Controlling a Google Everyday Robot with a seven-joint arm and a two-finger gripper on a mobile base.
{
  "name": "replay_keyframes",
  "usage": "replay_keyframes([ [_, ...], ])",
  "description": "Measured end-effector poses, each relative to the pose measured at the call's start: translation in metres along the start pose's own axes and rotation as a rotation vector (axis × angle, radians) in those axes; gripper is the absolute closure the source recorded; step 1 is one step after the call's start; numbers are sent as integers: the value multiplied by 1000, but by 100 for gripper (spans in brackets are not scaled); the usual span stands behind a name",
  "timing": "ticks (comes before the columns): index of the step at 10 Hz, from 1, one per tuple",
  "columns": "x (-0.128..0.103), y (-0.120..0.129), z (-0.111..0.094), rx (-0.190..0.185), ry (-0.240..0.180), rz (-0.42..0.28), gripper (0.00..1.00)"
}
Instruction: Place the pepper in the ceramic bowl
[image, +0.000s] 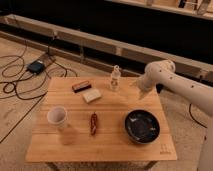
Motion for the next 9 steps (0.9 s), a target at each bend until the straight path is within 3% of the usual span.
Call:
replay_keyframes([
  [2,-16,5,3,-13,-10,-47,39],
  [5,-67,14,9,-63,-24,-229,39],
  [9,-131,23,24,-166,-37,-492,39],
])
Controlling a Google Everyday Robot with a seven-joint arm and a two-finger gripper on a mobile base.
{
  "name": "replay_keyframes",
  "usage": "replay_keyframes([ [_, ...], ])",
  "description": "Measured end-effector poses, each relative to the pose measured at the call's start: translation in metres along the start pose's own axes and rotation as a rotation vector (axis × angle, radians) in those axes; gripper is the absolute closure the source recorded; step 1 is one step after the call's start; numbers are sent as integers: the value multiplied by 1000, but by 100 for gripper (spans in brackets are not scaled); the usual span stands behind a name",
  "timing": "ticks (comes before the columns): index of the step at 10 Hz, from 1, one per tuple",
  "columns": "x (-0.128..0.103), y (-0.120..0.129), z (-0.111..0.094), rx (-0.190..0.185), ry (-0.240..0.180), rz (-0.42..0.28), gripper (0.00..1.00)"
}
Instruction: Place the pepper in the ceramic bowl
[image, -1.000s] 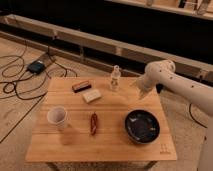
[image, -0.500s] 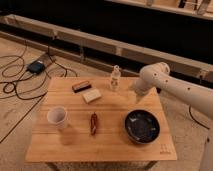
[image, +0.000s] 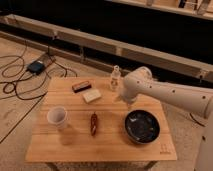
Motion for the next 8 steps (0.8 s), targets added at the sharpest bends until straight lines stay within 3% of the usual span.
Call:
replay_keyframes([
  [4,-39,-30,24,-84,-29,-184,39],
  [8,-83,-55,52,-117,-96,-332,39],
])
